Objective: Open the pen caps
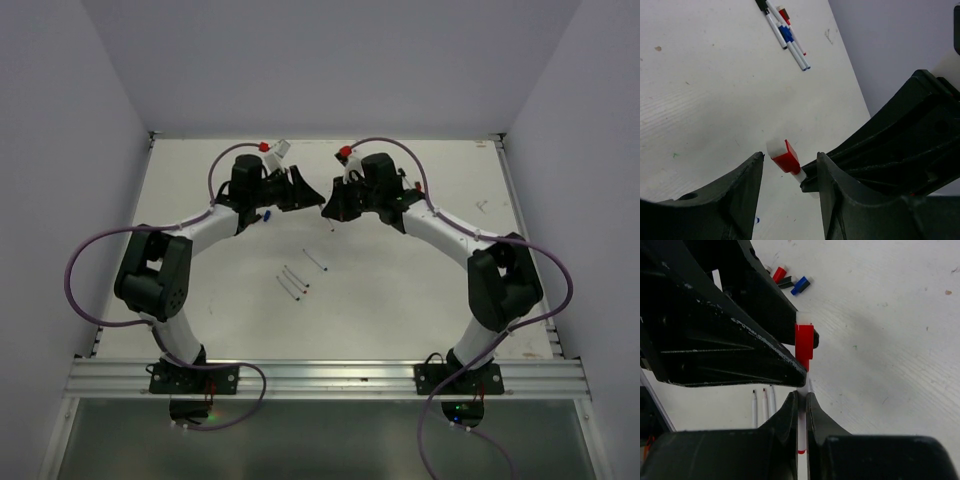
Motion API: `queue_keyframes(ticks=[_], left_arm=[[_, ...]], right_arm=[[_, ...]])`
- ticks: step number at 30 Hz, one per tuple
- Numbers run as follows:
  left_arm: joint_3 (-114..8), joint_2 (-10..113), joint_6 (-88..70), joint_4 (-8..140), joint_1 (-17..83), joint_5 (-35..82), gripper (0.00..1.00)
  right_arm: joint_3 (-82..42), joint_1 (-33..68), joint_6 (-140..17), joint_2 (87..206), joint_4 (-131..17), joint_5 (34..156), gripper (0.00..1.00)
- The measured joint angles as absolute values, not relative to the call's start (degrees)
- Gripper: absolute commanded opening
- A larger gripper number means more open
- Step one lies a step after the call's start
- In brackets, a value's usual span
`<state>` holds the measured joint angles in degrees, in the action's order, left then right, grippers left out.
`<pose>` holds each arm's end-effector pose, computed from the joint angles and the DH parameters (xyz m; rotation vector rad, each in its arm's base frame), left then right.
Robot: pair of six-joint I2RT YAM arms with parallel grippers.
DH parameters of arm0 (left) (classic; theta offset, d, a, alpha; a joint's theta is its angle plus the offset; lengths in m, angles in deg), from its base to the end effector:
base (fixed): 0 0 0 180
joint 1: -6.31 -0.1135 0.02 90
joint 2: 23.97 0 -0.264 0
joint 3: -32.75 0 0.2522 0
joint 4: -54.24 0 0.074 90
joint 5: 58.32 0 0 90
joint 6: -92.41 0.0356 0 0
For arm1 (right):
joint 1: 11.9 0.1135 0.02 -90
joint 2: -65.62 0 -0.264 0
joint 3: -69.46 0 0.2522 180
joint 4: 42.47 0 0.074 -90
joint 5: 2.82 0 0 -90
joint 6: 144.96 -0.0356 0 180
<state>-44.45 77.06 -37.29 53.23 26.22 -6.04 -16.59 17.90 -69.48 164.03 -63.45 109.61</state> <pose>0.3643 -0.1551 0.2311 0.1070 2.1214 -1.2978 0.3354 0.2077 0.2619 -0.5301 2.1677 0.8587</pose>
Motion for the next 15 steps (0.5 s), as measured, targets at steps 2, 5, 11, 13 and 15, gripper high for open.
queue_keyframes(ticks=[2, 5, 11, 13, 15], left_arm=[[-43.97, 77.06, -38.23, 52.16, 26.22, -6.47, 0.50], [-43.55, 77.06, -39.70, 50.83, 26.22, -7.11, 0.50], [-43.05, 77.06, -41.62, 48.99, 26.22, -7.24, 0.45], [-42.92, 77.06, -42.03, 48.75, 26.22, -7.28, 0.38], [-42.66, 77.06, -42.38, 48.34, 26.15, -7.28, 0.23]], right_arm=[[-16.35, 17.94, -70.40, 164.00, -62.86, 110.31, 0.00], [-16.16, 18.07, -71.27, 164.00, -62.58, 110.90, 0.00], [-15.89, 18.71, -71.84, 163.98, -62.16, 110.90, 0.00], [-15.57, 18.86, -71.89, 163.90, -61.82, 110.84, 0.00], [-15.30, 18.92, -71.91, 163.83, -61.44, 110.86, 0.00]])
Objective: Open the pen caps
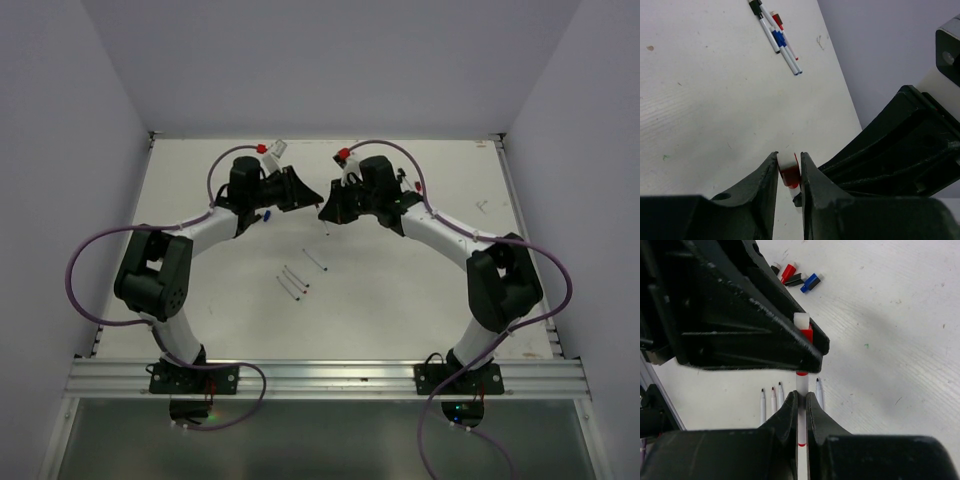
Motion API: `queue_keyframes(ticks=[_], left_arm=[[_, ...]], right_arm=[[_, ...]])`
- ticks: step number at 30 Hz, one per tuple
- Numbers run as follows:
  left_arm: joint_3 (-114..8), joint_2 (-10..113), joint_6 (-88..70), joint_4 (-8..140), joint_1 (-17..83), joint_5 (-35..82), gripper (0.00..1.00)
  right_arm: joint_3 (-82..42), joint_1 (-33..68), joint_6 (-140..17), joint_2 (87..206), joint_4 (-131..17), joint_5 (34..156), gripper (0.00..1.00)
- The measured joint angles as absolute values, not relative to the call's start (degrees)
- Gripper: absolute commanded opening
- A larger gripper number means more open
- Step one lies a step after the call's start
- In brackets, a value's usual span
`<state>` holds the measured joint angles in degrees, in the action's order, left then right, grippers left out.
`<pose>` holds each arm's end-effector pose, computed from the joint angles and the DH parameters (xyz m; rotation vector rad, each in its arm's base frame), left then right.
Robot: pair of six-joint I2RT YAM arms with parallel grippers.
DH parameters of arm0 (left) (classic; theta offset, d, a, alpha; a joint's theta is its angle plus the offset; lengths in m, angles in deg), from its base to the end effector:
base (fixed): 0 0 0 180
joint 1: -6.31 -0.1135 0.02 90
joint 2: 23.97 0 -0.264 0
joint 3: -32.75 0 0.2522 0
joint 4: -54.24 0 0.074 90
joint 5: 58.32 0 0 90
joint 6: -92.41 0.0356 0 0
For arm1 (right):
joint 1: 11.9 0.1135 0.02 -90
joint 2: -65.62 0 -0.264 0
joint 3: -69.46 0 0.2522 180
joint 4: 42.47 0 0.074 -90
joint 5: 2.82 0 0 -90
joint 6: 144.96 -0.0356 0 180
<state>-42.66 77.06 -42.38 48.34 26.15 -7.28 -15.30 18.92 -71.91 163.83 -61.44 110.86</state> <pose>0.3627 -0.1547 0.2293 0.0551 2.0948 -1.3730 0.3301 0.2136 0.2590 -0.5203 2.1661 0.9166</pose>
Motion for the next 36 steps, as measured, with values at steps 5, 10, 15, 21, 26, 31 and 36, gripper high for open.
queue_keyframes(ticks=[5, 10, 15, 21, 26, 31, 36], left_arm=[[-42.00, 77.06, -44.05, 47.01, 25.82, -8.37, 0.00], [-41.00, 77.06, -45.64, 44.19, 25.56, -9.66, 0.00], [-38.94, 76.73, -49.49, 38.39, 25.28, -11.85, 0.00], [-37.65, 76.34, -51.96, 36.14, 24.45, -12.40, 0.00], [-42.50, 74.72, -47.65, 50.15, 25.25, -5.14, 0.00], [-49.76, 74.68, -43.37, 65.93, 27.05, 4.04, 0.00], [-50.87, 74.68, -42.62, 73.47, 28.12, 10.18, 0.00]], right_arm=[[-14.54, 19.41, -72.28, 163.79, -60.37, 110.23, 0.08], [-14.23, 19.54, -73.13, 163.79, -59.35, 110.29, 0.34], [-14.08, 19.58, -73.00, 163.79, -58.58, 111.91, 0.13], [-13.45, 19.67, -74.01, 163.81, -56.20, 113.48, 0.00], [-13.27, 22.22, -73.22, 163.81, -55.24, 105.81, 0.00], [-13.71, 27.71, -69.92, 163.81, -55.06, 88.72, 0.00], [-14.63, 34.64, -66.36, 166.71, -56.11, 71.67, 0.00]])
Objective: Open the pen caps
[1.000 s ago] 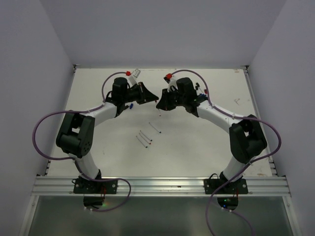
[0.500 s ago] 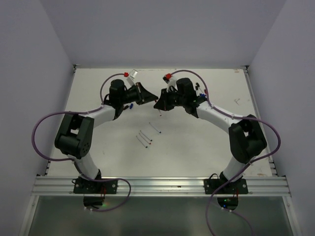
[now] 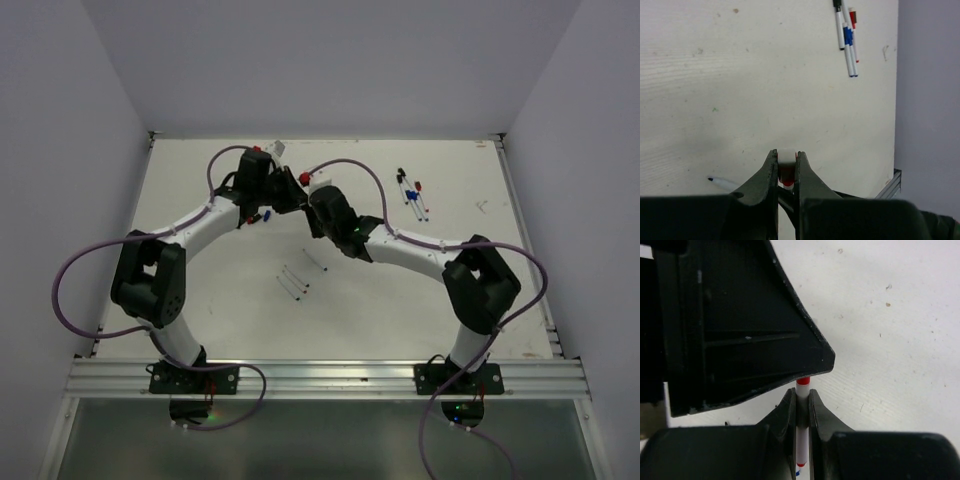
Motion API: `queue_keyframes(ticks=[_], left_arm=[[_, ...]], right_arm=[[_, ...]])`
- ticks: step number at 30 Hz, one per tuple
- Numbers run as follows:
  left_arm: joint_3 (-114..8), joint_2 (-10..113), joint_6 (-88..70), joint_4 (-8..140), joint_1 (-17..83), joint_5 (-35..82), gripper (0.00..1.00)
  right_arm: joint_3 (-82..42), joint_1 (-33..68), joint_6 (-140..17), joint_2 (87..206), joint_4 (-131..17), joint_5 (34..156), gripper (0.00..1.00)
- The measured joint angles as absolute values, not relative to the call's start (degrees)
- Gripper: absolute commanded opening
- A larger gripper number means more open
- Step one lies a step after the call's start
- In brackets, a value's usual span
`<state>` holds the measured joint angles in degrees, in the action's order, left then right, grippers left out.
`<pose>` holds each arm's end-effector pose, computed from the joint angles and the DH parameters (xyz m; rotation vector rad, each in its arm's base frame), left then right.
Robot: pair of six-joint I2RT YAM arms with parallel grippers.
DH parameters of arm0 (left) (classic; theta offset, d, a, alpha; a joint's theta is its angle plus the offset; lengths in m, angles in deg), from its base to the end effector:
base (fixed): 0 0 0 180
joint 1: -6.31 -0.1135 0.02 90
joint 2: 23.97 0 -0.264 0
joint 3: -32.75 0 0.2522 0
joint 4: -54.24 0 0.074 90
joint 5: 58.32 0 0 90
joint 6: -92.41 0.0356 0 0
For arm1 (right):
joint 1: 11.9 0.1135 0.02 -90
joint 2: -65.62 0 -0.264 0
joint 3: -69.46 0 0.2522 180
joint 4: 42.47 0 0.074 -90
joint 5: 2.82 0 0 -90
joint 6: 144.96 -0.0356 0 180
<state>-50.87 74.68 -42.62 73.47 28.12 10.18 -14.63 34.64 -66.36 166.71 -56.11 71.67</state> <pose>0.3589 -0.1577 0.2488 -0.2381 2.3135 -1.0407 0.2856 0.2875 0.2436 -0.4773 2.0460 0.3287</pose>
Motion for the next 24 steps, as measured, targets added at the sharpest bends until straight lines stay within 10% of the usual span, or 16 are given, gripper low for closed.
queue_keyframes(ticks=[6, 24], left_arm=[[-50.28, 74.33, -41.95, 77.76, 28.27, 13.55, 0.00], [-40.84, 69.72, -40.79, 57.72, 16.93, 7.36, 0.00]], right_arm=[[-14.60, 37.07, -66.42, 168.99, -55.45, 68.48, 0.00], [-3.37, 19.49, -77.44, 164.99, -47.02, 115.67, 0.00]])
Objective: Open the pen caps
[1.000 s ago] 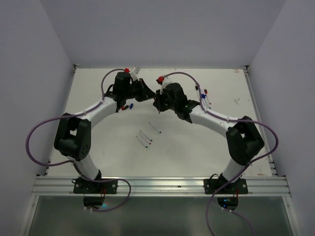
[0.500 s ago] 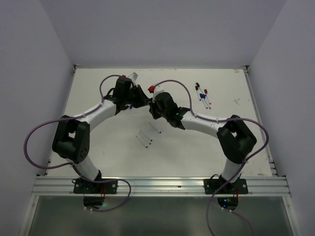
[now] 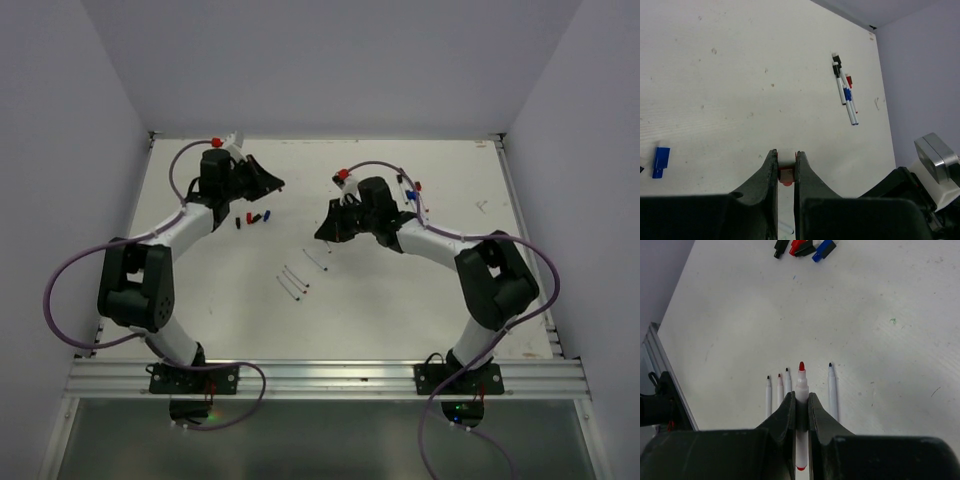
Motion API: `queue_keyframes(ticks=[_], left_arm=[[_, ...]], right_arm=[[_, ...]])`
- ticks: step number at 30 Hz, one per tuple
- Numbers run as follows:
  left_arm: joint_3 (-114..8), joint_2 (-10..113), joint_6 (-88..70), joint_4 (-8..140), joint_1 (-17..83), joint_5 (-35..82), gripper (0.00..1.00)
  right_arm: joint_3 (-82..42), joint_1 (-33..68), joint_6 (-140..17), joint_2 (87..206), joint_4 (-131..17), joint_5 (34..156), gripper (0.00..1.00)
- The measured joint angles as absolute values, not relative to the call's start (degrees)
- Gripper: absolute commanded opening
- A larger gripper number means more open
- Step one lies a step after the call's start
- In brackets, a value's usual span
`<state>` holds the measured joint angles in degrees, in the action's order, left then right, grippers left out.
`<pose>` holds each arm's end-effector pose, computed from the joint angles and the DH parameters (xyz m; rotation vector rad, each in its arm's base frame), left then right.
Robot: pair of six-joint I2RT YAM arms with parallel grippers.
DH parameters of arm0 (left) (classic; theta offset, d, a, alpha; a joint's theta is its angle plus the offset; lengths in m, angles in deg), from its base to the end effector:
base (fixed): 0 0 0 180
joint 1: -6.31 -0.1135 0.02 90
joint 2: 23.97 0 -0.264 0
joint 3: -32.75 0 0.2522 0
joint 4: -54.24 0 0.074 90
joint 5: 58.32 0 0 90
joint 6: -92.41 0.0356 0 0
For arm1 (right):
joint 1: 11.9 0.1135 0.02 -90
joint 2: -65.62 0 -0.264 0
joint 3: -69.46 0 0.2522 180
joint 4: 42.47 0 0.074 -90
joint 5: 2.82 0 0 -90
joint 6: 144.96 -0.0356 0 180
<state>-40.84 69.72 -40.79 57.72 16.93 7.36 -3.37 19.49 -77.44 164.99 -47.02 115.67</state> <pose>0.3623 -0.0829 0.2477 -0.3006 2.0701 -1.0117 0.3145 0.2118 0.2069 -0.4875 2.1784 1.0654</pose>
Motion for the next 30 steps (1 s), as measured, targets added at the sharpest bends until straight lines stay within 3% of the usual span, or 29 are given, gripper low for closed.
queue_keyframes(ticks=[15, 30], left_arm=[[-52.51, 81.08, -29.07, 73.52, 24.20, 20.48, 0.00], [-58.48, 90.96, -22.30, 82.98, 26.98, 31.78, 0.00]], right_arm=[[-9.88, 26.20, -67.65, 172.35, -63.94, 96.54, 0.00], [-13.07, 33.11, -65.77, 176.77, -64.07, 83.58, 0.00]])
